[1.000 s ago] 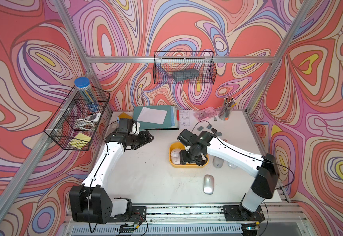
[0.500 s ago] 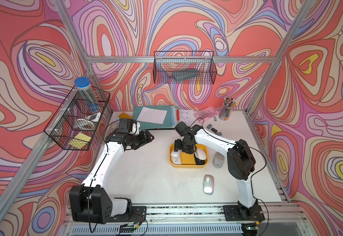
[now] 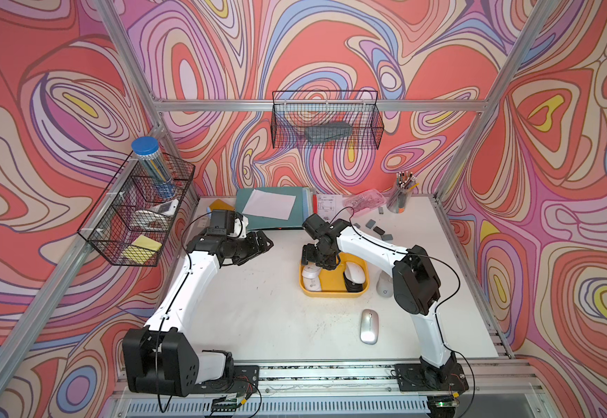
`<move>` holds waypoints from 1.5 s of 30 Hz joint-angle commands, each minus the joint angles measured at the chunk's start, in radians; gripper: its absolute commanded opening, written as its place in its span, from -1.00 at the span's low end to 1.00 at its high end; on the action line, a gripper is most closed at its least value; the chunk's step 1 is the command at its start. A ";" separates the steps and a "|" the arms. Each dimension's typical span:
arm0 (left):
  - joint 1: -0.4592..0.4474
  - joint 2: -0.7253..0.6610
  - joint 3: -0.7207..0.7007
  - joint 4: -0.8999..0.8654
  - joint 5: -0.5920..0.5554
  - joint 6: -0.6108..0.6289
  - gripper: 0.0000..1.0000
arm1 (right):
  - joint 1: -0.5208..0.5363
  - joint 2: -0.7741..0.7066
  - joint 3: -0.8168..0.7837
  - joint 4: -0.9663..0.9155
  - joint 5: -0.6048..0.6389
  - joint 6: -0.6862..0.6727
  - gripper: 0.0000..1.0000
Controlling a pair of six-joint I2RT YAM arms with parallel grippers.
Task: Take out the mouse from the storage box
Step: Adjust the mouse in the storage box.
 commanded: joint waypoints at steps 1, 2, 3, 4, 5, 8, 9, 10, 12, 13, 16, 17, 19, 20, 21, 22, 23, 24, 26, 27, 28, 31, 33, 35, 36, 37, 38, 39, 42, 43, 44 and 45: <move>-0.001 -0.002 -0.002 0.012 0.019 0.006 0.61 | -0.003 0.026 0.004 -0.026 0.041 0.010 0.55; -0.001 -0.002 -0.002 0.014 0.019 0.006 0.61 | -0.004 0.029 0.003 -0.033 0.043 0.009 0.55; -0.001 -0.002 -0.003 0.014 0.020 0.004 0.61 | -0.005 0.028 -0.004 -0.040 0.048 0.007 0.55; -0.001 -0.002 -0.002 0.015 0.022 0.004 0.61 | -0.005 0.022 -0.021 -0.034 0.052 0.003 0.54; -0.001 -0.001 -0.003 0.015 0.024 0.004 0.61 | -0.005 0.018 -0.032 -0.031 0.050 0.001 0.54; -0.001 0.003 -0.002 0.017 0.029 0.001 0.61 | -0.008 0.008 -0.060 -0.057 0.063 -0.020 0.54; -0.001 0.004 -0.002 0.018 0.030 0.002 0.61 | -0.012 -0.002 -0.079 -0.063 0.070 -0.029 0.53; -0.001 0.006 -0.002 0.018 0.033 0.001 0.60 | -0.018 -0.015 -0.107 -0.062 0.071 -0.034 0.53; -0.001 0.008 -0.001 0.020 0.037 0.001 0.60 | -0.032 -0.040 -0.153 -0.064 0.074 -0.045 0.53; -0.001 0.009 -0.003 0.020 0.036 0.000 0.60 | -0.043 -0.055 -0.171 -0.068 0.078 -0.051 0.53; -0.001 0.010 -0.004 0.021 0.038 -0.002 0.60 | -0.064 -0.095 -0.199 -0.082 0.103 -0.075 0.52; -0.001 0.012 -0.004 0.023 0.039 -0.003 0.60 | -0.070 -0.101 -0.199 -0.088 0.105 -0.082 0.53; -0.001 0.011 -0.004 0.025 0.040 -0.005 0.60 | -0.080 -0.106 -0.188 -0.104 0.112 -0.100 0.53; -0.001 0.012 -0.003 0.025 0.041 -0.005 0.59 | -0.081 -0.106 -0.181 -0.111 0.118 -0.109 0.53; -0.001 0.012 -0.005 0.024 0.039 -0.006 0.59 | -0.082 -0.105 -0.169 -0.117 0.121 -0.113 0.53; -0.001 0.012 -0.005 0.025 0.038 -0.006 0.59 | -0.082 -0.105 -0.162 -0.119 0.116 -0.118 0.53; -0.001 0.009 -0.006 0.025 0.037 -0.006 0.59 | -0.081 -0.107 -0.155 -0.118 0.111 -0.117 0.53; -0.001 0.010 -0.007 0.025 0.036 -0.007 0.59 | -0.082 -0.114 -0.154 -0.107 0.103 -0.117 0.54; -0.001 0.010 -0.008 0.026 0.035 -0.007 0.59 | -0.082 -0.128 -0.153 -0.090 0.083 -0.107 0.55; -0.001 0.010 -0.007 0.026 0.035 -0.007 0.60 | -0.081 -0.138 -0.152 -0.085 0.072 -0.100 0.56; -0.001 0.010 -0.009 0.026 0.036 -0.007 0.59 | -0.081 -0.145 -0.157 -0.078 0.060 -0.087 0.57; -0.001 0.013 -0.007 0.026 0.038 -0.009 0.59 | -0.081 -0.185 -0.193 -0.041 0.011 -0.030 0.62; -0.001 0.012 -0.006 0.027 0.038 -0.009 0.60 | -0.081 -0.206 -0.221 -0.023 -0.020 0.012 0.70; -0.001 0.010 -0.007 0.025 0.038 -0.007 0.60 | -0.080 -0.217 -0.248 -0.015 -0.042 0.045 0.72; -0.001 0.010 -0.006 0.025 0.039 -0.006 0.60 | -0.078 -0.225 -0.270 -0.005 -0.056 0.062 0.72; -0.001 0.009 -0.007 0.024 0.039 -0.007 0.60 | -0.078 -0.229 -0.289 0.002 -0.073 0.076 0.72; -0.001 0.009 -0.007 0.025 0.040 -0.007 0.60 | -0.078 -0.230 -0.305 0.003 -0.084 0.093 0.72; -0.001 0.007 -0.008 0.027 0.042 -0.008 0.60 | -0.076 -0.233 -0.325 0.008 -0.094 0.110 0.72; -0.001 0.010 -0.009 0.026 0.050 -0.010 0.60 | -0.074 -0.242 -0.377 0.032 -0.105 0.164 0.73; 0.000 0.007 -0.008 0.027 0.053 -0.012 0.60 | -0.074 -0.245 -0.389 0.041 -0.107 0.182 0.73; -0.001 0.005 -0.009 0.029 0.056 -0.012 0.60 | -0.074 -0.251 -0.404 0.062 -0.106 0.199 0.73; -0.001 0.001 -0.009 0.029 0.052 -0.012 0.60 | -0.073 -0.254 -0.414 0.085 -0.109 0.209 0.73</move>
